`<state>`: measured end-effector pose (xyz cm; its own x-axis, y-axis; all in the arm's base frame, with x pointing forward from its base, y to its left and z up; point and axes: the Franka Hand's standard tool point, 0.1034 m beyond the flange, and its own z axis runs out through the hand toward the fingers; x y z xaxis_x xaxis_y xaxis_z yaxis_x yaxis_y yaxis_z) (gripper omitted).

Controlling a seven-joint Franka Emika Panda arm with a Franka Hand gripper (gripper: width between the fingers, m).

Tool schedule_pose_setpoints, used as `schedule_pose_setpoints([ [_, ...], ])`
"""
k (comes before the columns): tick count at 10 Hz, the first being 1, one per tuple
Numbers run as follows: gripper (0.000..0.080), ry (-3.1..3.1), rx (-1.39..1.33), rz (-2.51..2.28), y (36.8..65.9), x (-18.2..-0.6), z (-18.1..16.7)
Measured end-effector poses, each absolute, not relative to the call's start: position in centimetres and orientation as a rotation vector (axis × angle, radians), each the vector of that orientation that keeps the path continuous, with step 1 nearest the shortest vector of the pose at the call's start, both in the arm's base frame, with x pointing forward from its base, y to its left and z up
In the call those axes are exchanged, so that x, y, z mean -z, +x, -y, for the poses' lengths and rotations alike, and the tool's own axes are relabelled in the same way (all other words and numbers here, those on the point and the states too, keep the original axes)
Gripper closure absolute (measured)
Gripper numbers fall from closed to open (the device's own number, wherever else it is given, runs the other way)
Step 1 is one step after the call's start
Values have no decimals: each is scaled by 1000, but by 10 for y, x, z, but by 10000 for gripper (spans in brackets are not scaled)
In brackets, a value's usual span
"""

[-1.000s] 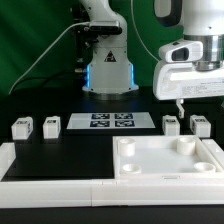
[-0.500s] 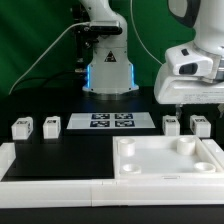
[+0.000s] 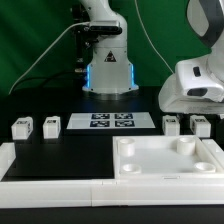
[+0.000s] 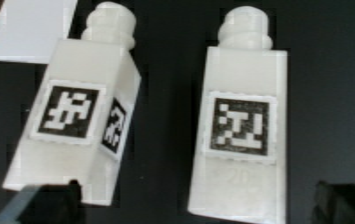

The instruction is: Assemble one leg

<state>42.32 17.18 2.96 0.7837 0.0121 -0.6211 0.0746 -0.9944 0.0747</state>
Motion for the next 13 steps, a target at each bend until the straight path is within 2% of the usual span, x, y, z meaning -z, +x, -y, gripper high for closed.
schedule_pose_setpoints([
  [3,150,2886,987,-78,419,-25,-186],
  [7,150,2885,1011,-95,419,-20,-185],
  [10,150,2698,1331,-96,409,-19,-179],
  [13,150,2694,1340,-98,413,-14,-182],
])
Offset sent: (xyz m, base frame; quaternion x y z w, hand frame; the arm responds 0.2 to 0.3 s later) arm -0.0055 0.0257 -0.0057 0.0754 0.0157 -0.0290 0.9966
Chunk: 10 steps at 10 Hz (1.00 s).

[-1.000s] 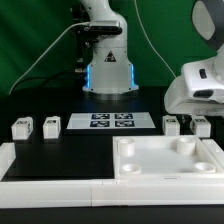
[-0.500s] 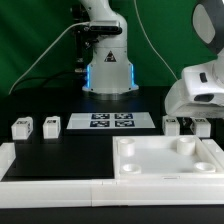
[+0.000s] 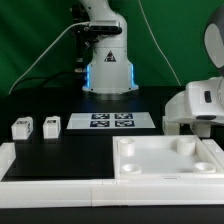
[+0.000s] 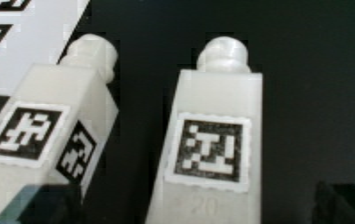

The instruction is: Assemble one leg

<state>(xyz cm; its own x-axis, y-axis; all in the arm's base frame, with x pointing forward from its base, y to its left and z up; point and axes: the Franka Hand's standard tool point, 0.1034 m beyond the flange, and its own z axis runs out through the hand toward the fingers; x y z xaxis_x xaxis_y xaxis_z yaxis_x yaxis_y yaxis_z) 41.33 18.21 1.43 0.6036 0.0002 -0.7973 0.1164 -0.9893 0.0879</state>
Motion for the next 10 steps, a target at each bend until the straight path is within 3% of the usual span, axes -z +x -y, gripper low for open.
schedule_pose_setpoints([
  [9,159,2674,1351,-71,402,-4,-178],
  [10,373,2674,1351,-71,402,-4,-178],
])
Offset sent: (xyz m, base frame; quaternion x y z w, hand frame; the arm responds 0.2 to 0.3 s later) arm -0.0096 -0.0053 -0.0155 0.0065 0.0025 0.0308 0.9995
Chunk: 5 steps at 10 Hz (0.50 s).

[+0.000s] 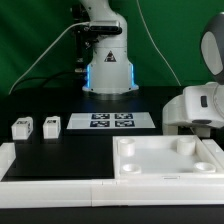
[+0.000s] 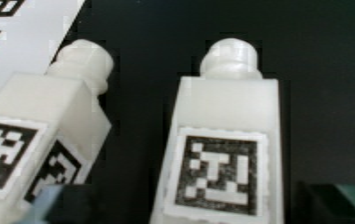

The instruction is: Assemble one leg

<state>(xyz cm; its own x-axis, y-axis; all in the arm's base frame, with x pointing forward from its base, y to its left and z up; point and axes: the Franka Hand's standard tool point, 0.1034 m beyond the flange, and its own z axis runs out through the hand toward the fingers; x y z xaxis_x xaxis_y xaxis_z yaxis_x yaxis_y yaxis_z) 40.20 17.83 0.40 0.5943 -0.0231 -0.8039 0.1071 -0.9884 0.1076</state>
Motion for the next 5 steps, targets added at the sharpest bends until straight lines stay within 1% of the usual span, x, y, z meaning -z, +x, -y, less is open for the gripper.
schedule_pose_setpoints([
  [1,373,2674,1351,-71,402,-4,-178],
  [2,507,2674,1351,-71,402,-4,-178],
  [5,506,2676,1349,-70,403,-4,-178],
])
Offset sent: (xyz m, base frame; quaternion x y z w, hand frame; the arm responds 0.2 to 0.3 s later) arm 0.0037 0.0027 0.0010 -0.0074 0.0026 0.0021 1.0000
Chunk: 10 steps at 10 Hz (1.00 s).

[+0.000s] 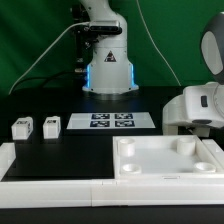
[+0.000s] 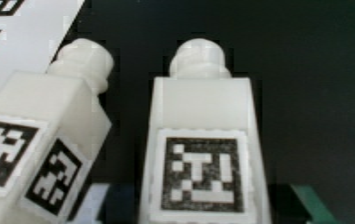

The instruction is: Assemble one leg

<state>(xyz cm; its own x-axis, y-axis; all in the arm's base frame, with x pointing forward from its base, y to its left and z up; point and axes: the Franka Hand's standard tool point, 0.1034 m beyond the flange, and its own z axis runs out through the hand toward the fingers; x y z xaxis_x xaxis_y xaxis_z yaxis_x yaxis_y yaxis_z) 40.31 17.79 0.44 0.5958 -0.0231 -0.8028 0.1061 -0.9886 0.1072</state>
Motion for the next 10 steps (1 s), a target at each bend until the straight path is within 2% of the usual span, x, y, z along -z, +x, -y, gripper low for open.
schedule_pose_setpoints([
  [2,506,2681,1341,-63,407,-11,-175],
  [5,506,2702,1314,-74,409,-39,-165],
  [8,506,2733,1286,-61,422,-87,-149],
  [10,505,2759,1260,-67,440,-109,-148],
])
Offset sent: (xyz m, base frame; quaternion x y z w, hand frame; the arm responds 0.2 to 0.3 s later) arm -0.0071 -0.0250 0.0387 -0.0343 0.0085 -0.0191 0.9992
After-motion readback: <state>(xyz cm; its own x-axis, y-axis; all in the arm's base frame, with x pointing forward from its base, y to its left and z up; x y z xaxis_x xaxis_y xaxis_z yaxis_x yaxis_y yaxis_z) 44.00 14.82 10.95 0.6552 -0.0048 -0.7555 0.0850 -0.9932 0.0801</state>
